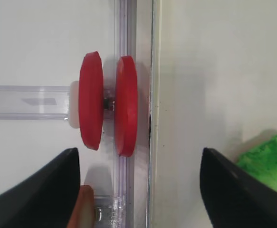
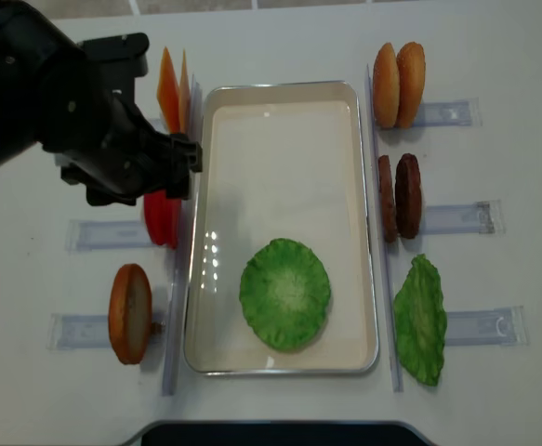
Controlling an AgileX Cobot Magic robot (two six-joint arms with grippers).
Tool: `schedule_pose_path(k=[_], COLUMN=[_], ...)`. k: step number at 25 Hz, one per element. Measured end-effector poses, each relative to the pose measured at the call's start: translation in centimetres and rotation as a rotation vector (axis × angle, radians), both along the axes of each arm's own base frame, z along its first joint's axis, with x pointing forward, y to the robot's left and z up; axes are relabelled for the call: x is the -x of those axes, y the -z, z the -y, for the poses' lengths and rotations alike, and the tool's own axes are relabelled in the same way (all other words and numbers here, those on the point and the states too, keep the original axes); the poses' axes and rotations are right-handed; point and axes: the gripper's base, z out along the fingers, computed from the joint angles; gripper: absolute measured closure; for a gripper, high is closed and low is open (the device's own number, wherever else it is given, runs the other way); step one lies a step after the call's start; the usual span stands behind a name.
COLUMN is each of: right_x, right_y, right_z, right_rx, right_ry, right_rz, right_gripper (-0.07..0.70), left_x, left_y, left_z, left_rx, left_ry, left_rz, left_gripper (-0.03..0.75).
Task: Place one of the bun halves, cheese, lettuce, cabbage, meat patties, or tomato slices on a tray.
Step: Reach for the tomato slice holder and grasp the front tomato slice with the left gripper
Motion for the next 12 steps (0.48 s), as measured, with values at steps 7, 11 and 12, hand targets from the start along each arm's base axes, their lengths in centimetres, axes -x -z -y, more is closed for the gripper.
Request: schedule_pose_path(k=[7,11,12], right_x=[0.0,0.0,0.0], right_y=[0.0,0.0,0.0], right_z=[0.0,0.0,0.0], right_rx=[-0.001,-0.001,-0.001], right_ry=[0.0,0.0,0.0], right_rz=[0.0,0.0,0.0], right_gripper=[0.095,0.095,0.095], left_x=[-0.6,-1.0,-1.1], left_y=[1.0,1.5,1.7], left_z=[0.3,0.6,0.7], left_rx=[-0.006,-0.001,-0.001], left_ry=[0.004,0.008,0.009], left_rz=[-0.01,-0.009,-0.009], left_gripper=[0.118,0.118,0.118])
